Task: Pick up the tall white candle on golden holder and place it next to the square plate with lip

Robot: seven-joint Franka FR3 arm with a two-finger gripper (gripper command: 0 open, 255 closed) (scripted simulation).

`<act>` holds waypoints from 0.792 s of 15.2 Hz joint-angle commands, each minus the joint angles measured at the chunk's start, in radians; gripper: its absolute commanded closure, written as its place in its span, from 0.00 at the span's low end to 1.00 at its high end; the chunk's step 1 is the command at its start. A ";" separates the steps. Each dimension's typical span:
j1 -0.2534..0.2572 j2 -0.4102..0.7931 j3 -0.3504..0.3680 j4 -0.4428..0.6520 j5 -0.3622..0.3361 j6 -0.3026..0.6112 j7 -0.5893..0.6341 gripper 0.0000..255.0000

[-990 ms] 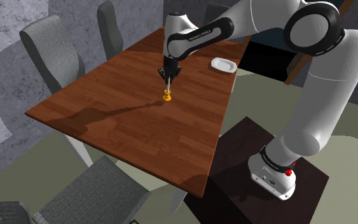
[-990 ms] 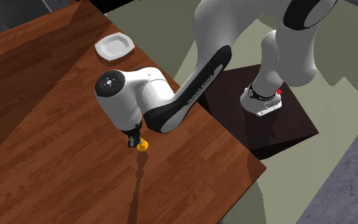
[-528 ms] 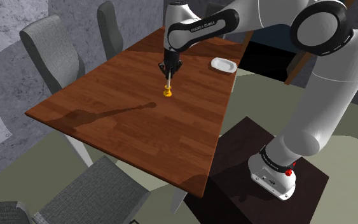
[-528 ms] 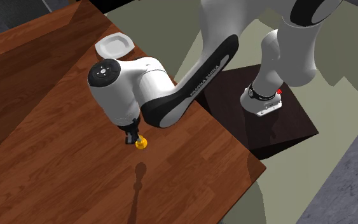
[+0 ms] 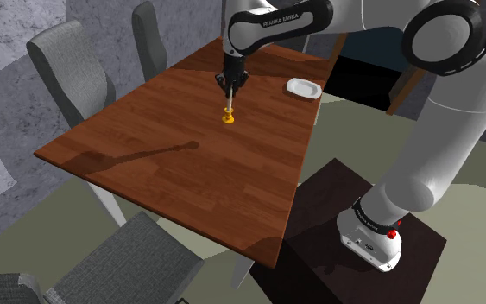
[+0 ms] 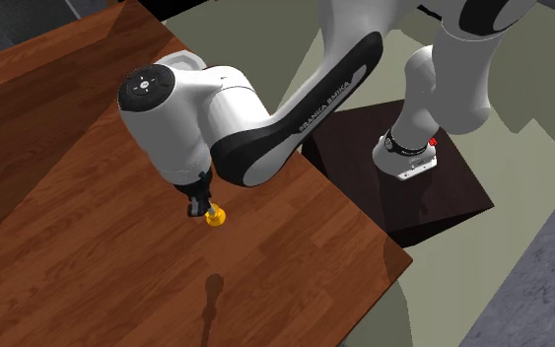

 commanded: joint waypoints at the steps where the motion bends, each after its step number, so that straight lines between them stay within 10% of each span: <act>1: -0.001 -0.009 0.000 0.016 0.003 -0.025 -0.003 1.00; 12: -0.001 -0.037 0.003 0.126 0.011 -0.163 -0.010 1.00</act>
